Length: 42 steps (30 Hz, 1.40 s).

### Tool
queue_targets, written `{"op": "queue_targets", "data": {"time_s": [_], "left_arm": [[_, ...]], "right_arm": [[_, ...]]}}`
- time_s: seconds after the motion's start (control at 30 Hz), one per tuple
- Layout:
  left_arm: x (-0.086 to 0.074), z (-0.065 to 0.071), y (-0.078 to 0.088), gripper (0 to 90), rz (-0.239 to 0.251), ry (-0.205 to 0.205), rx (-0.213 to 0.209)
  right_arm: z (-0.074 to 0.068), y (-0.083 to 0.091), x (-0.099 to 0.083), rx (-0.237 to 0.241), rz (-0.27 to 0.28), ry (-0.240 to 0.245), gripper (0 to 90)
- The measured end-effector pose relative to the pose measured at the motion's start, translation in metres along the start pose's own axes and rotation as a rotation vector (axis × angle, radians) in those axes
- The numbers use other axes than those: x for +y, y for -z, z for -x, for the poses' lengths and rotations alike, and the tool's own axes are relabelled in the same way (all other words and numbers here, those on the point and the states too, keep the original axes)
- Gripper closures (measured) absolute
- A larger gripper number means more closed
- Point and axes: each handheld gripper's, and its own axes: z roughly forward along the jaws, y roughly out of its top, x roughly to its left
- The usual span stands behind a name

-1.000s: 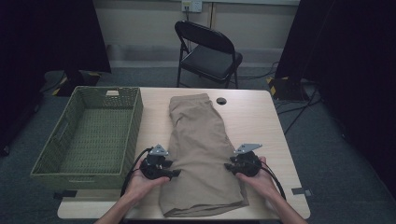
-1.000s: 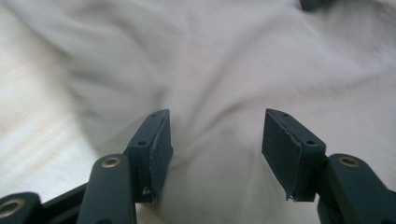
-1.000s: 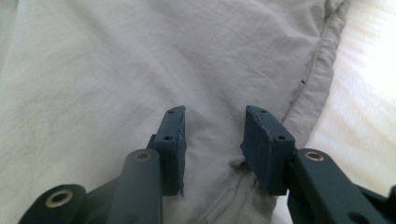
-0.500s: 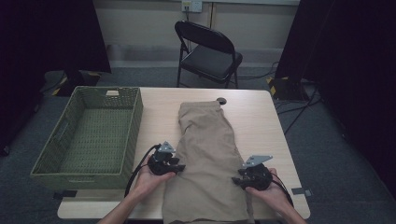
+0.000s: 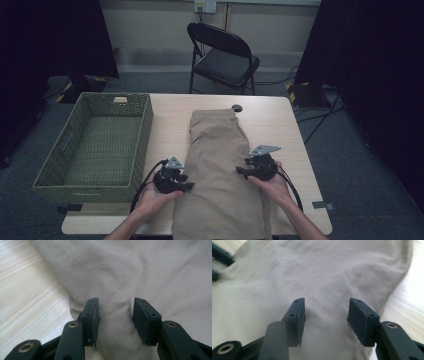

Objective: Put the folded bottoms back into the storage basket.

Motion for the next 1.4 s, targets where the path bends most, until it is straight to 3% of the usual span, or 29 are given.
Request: {"op": "queue_targets", "data": {"time_s": [0.13,0.27,0.33,0.67,0.73,0.83,0.93,1.03,1.07,1.1,1.13,1.2,1.3,1.4], "left_arm": [[-0.001,0.0,0.001,55.7,-0.004,-0.004,-0.006],[-0.002,0.001,0.0,55.1,0.016,0.007,-0.001],[-0.004,0.004,0.0,54.4,0.017,-0.004,0.009],[-0.01,0.025,0.004,54.5,-0.013,-0.012,-0.025],[-0.012,0.032,0.006,54.7,-0.032,-0.025,-0.039],[-0.016,0.039,0.011,54.6,-0.067,-0.001,-0.085],[-0.017,0.042,0.016,55.6,-0.077,-0.02,-0.111],[-0.006,0.035,0.019,55.6,-0.024,-0.022,-0.098],[0.002,0.029,0.02,55.6,0.02,-0.009,-0.076],[0.002,0.029,0.02,55.6,0.02,-0.009,-0.076],[0.013,0.02,0.02,55.6,0.056,0.003,-0.053],[0.024,0.01,0.017,55.6,0.09,0.006,-0.024],[0.043,-0.007,0.005,55.7,0.128,0.039,-0.012],[0.053,-0.015,-0.003,55.8,0.148,0.048,-0.011]], "right_arm": [[0.002,-0.019,0.0,-0.003,-0.04,0.012,48.1],[0.002,-0.02,-0.007,0.006,-0.056,0.015,47.8],[-0.001,-0.022,-0.01,-0.001,-0.059,0.04,47.2],[-0.015,0.0,-0.028,0.008,-0.082,0.046,46.2],[-0.019,0.004,-0.031,0.018,-0.099,0.054,45.6],[-0.026,0.012,-0.039,0.029,-0.097,0.061,44.7],[-0.034,0.018,-0.041,0.049,-0.131,0.081,41.6],[-0.037,0.021,-0.04,0.063,-0.147,0.075,42.5],[-0.034,0.02,-0.037,0.063,-0.129,0.055,41.8],[-0.034,0.02,-0.037,0.063,-0.129,0.055,41.8],[-0.027,0.02,-0.025,0.061,-0.079,0.021,42.2],[-0.022,0.018,-0.015,0.045,-0.06,0.023,43.2],[-0.009,0.006,0.004,0.027,-0.025,0.002,44.0],[0.002,-0.008,0.018,0.0,-0.002,-0.008,46.9]]}}
